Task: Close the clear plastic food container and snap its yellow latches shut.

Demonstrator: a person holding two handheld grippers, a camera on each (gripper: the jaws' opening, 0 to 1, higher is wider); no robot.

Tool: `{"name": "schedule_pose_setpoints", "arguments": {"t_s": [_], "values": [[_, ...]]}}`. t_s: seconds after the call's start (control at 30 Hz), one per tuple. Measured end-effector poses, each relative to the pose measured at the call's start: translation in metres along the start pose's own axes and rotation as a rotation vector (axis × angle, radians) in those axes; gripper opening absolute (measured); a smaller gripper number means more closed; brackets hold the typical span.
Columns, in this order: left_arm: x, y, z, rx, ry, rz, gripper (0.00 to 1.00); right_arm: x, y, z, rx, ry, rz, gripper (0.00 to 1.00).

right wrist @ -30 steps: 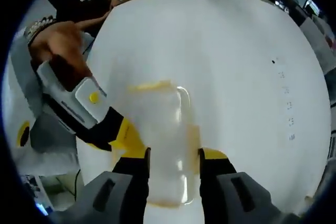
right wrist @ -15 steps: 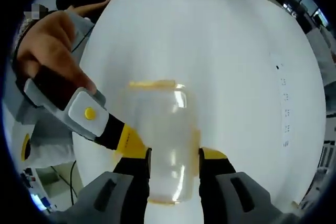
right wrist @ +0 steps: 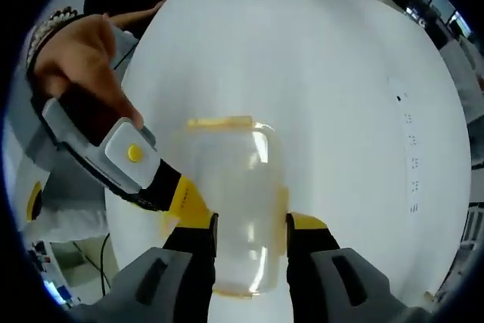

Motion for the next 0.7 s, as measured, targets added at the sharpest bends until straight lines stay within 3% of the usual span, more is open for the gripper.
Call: {"name": "schedule_pose_setpoints", "arguments": {"t_s": [0.33,0.7], "values": [[0.0008,-0.0039,0.0023,0.007,0.014,0.038,0.26,-0.0006,0.0019,0.0020,-0.004,0.018,0.001,0.33],[-0.0006,-0.0112,0.0018,0.034,-0.009,0.075,0.21,-0.0007,-0.0018,0.0043,-0.003,0.042,0.012,0.33]]}}
Point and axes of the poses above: the point that each gripper's makers call its tool centre point, and the gripper's own axes: x roughly forward along the fingers, y roughly to its left, z roughly out of its top, the point moved 9 cm from there along -x, roughly backward along the fingers, and after that the axes turned 6 degrees about -x, right-handed, at the moved point
